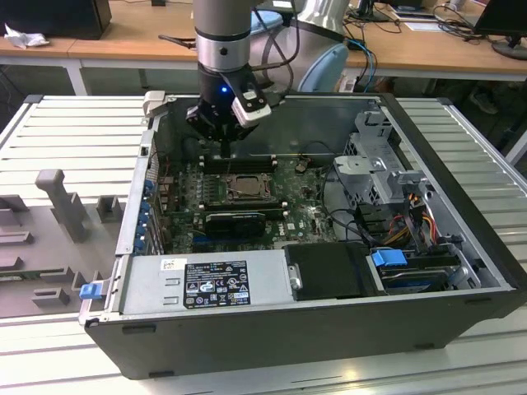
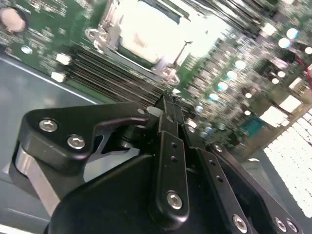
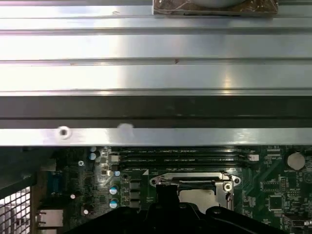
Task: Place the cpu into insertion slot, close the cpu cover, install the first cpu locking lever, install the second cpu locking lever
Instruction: 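Install the first cpu locking lever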
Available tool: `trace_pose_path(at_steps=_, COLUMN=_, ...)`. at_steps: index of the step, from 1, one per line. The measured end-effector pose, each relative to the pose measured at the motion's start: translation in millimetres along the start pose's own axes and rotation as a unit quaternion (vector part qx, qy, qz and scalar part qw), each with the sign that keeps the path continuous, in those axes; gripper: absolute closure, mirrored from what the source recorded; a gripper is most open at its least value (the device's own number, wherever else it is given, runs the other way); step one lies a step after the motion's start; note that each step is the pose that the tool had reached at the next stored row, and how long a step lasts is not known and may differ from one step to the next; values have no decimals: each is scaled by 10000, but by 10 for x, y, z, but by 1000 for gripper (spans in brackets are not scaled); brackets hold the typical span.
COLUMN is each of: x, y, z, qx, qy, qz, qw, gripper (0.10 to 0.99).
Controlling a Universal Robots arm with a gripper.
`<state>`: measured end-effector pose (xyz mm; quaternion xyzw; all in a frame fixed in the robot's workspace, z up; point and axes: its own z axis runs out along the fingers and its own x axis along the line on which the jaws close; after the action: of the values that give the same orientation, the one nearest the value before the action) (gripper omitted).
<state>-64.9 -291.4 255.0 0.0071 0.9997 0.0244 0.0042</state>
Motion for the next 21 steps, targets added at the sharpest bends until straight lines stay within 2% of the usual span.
trace_pose_path(at_steps=1, x=-115, y=0, z=22, qx=-9, qy=1, qz=-1, qw=10000, gripper=980)
trace_pose_path(at_steps=2, x=-137, y=0, z=25, qx=-31, qy=2, qz=0, qw=10000, gripper=980)
trace_pose_path(at_steps=3, x=-145, y=0, z=32, qx=-45, qy=1, qz=-2, qw=10000, gripper=980)
trace_pose_path(at_steps=8, x=-156, y=11, z=125, qx=-49, qy=24, qz=-393, qw=9992, gripper=980)
trace_pose_path(at_steps=9, x=-175, y=26, z=145, qx=-50, qy=24, qz=-401, qw=9992, gripper=980)
trace_pose_path(at_steps=10, x=-240, y=68, z=200, qx=-50, qy=24, qz=-402, qw=9992, gripper=980)
trace_pose_path(at_steps=13, x=-260, y=99, z=249, qx=-51, qy=23, qz=-414, qw=9991, gripper=980)
trace_pose_path(at_steps=21, x=-369, y=107, z=349, qx=-51, qy=25, qz=-433, qw=9990, gripper=980)
